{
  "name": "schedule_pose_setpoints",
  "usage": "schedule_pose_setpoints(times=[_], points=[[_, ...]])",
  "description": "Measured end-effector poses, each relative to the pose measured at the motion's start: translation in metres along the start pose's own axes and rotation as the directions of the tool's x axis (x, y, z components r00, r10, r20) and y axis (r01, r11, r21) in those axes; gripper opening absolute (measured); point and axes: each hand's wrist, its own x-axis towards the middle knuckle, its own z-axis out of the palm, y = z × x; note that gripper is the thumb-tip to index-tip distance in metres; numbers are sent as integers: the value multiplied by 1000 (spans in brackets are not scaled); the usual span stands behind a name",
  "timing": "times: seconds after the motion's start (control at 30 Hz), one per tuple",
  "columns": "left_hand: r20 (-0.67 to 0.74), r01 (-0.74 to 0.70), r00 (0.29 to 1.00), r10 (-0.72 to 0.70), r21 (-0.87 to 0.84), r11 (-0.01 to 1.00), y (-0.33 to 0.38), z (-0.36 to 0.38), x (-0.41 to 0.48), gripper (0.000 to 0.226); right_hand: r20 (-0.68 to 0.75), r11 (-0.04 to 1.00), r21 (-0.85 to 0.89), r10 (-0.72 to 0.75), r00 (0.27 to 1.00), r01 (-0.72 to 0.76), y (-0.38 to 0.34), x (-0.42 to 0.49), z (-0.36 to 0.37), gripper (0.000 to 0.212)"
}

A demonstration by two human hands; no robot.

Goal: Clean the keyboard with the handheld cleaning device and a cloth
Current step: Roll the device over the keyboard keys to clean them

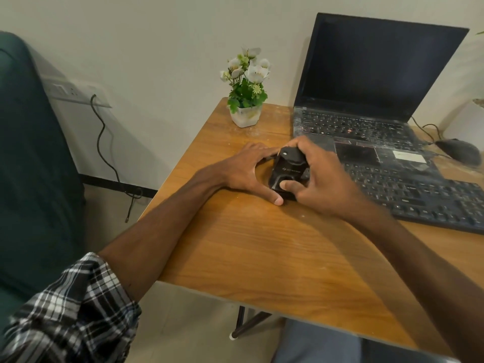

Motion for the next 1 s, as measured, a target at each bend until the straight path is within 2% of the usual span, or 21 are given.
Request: schedule_pose_setpoints(times=[0.07,0.13,0.27,0.4,0.47,0.53,0.6,0.63,0.73,0.8,0.87,1.0], points=[[-8,-32,999,32,-22,999,0,-1,0,123,106,1000,21,15,994,-17,-1,3,-12,53],[3,-39,999,39,-30,999,0,-1,-1,126,191,991,113,54,980,-77,2,9,-30,55],[18,6,1000,-5,-28,1000,0,-2,-2,132,15,996,39,75,997,-75,11,15,-37,58],[9,4,1000,-4,-4,1000,3,-1,-2,132,-12,997,73,8,1000,-7,23,-8,-18,53],[1,3,1000,-3,5,1000,4,0,-2,133,12,998,65,0,1000,-1,25,-12,-22,53],[-6,-7,1000,8,2,1000,4,1,-2,132,120,999,32,10,993,-14,24,-9,-34,52],[-9,-14,1000,14,-2,1000,4,1,-2,130,210,996,77,23,978,-40,22,-6,-44,51],[-11,-15,1000,15,-2,1000,4,1,-1,130,197,995,86,26,980,-44,22,-5,-46,50],[-21,-18,1000,18,-4,1000,2,1,-1,129,12,997,51,54,998,-55,27,-5,-42,53],[-26,-18,1000,18,-11,1000,2,2,-1,128,-49,997,45,63,997,-61,29,-9,-35,55],[-25,-17,1000,17,-15,1000,2,2,0,127,-27,998,44,55,998,-54,30,-16,-30,56],[-25,-14,1000,14,-17,1000,0,2,0,128,108,998,-12,61,992,-60,27,-24,-44,54]])
